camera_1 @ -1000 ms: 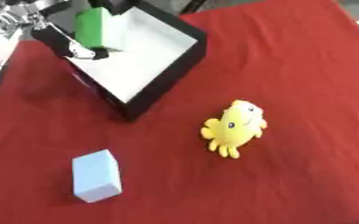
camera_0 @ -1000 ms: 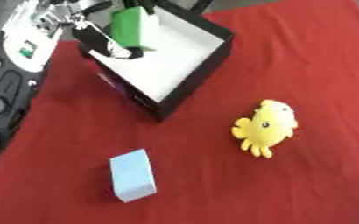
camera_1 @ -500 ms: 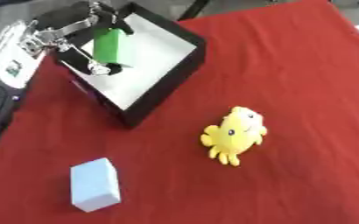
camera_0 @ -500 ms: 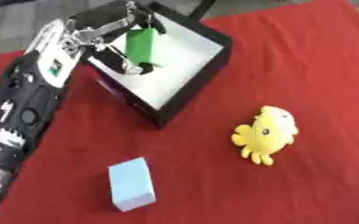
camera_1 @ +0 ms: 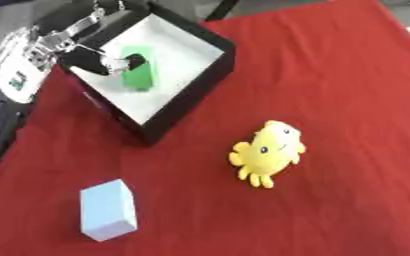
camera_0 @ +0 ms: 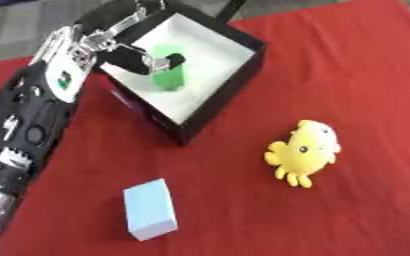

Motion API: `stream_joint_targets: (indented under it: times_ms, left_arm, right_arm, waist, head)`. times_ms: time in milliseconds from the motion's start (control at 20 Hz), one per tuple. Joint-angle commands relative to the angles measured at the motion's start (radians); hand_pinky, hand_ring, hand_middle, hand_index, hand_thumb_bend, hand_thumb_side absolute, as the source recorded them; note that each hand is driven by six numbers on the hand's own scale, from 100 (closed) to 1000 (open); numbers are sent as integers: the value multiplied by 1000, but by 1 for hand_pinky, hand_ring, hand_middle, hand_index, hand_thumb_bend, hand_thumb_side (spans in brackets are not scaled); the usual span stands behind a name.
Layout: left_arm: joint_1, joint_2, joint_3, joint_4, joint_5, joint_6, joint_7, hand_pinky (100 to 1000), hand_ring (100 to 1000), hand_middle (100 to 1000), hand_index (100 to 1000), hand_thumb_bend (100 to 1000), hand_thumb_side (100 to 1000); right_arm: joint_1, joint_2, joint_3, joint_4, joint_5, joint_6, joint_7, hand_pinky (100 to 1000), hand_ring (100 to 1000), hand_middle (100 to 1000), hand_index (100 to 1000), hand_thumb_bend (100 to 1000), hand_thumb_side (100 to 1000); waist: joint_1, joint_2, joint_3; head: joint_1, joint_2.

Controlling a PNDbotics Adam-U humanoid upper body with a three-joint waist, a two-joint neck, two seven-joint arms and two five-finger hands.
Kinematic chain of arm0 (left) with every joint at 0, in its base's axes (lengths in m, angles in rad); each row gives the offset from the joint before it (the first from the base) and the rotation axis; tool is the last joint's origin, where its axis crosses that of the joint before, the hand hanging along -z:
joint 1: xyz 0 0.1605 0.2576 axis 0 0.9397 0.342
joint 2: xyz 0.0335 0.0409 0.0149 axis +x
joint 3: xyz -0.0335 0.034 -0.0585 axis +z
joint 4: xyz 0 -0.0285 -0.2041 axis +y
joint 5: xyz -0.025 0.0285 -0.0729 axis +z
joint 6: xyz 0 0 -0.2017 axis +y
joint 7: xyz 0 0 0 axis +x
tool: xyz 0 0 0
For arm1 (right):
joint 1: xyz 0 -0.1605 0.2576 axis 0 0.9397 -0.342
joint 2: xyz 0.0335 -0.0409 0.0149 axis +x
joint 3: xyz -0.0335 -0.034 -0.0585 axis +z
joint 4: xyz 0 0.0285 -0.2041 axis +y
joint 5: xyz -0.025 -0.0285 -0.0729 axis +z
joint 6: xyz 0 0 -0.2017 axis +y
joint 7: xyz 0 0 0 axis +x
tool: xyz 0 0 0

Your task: Pick up objects on the table and place them in the box.

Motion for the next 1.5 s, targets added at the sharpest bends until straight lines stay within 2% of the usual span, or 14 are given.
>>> stream_joint_targets:
  times_ms: [50, 150, 200, 300, 500, 650, 900, 1100, 1300, 1400, 1500]
  left_arm:
    - [-13, 22, 15, -21, 19, 14, 16, 867, 831, 774, 874, 339, 493]
    - [-10, 30, 15, -32, 51, 24, 30, 851, 811, 757, 859, 268, 488]
    - [-9, 36, 14, -40, 74, 33, 36, 835, 785, 740, 844, 181, 494]
    - [-9, 54, 8, -65, 128, 57, 37, 833, 776, 733, 837, 100, 496]
    - [-2, 132, -36, -203, 316, 60, -17, 839, 778, 743, 834, 111, 405]
    - [29, 220, -84, -363, 466, 72, -48, 839, 778, 747, 837, 100, 407]
    - [124, 366, -125, -671, 711, 147, -100, 822, 759, 722, 827, 115, 381]
    - [198, 451, -152, -865, 818, 191, -151, 814, 754, 717, 829, 129, 396]
    - [263, 527, -182, -1038, 842, 169, -213, 814, 768, 764, 865, 178, 387]
    - [300, 568, -201, -1123, 845, 130, -261, 818, 780, 789, 881, 219, 361]
    - [324, 600, -219, -1156, 842, 57, -315, 821, 788, 800, 886, 287, 350]
  right_arm:
    - [-5, -28, -2, -21, -7, 0, 4, 918, 905, 874, 969, 100, 561]
    - [0, -31, -3, -21, -7, 0, 3, 917, 902, 872, 969, 100, 561]
    - [3, -32, -3, -21, -7, 0, 2, 916, 900, 870, 969, 100, 562]
    - [12, -36, -5, -21, -7, -1, -1, 915, 899, 870, 969, 100, 562]
    - [42, -47, -15, -19, 7, -3, -7, 915, 899, 870, 971, 100, 572]
    - [62, -55, -26, -14, 16, -4, -15, 915, 898, 869, 973, 100, 581]
    - [98, -58, -47, -12, 35, -12, -31, 914, 892, 866, 972, 100, 586]
    - [126, -56, -57, -10, 56, -28, -34, 913, 888, 862, 970, 100, 588]
    - [137, -56, -59, -5, 71, -39, -31, 912, 883, 856, 967, 100, 591]
    - [138, -56, -59, -4, 75, -41, -30, 912, 881, 855, 967, 100, 592]
    - [137, -57, -58, -4, 76, -42, -29, 911, 879, 853, 966, 100, 591]
  waist:
    - [6, -3, 2]
    - [7, -7, 6]
    - [8, -9, 10]
    - [9, -16, 18]
    - [15, -33, 49]
    - [17, -43, 72]
    - [12, -52, 106]
    - [5, -54, 126]
    - [2, -53, 134]
    - [2, -52, 135]
    - [3, -52, 135]
  head:
    - [-3, 1]
    - [-8, 7]
    - [-12, 11]
    - [-20, 20]
    - [-50, 48]
    - [-80, 64]
    - [-116, 75]
    - [-130, 74]
    - [-134, 66]
    - [-138, 64]
    - [-141, 63]
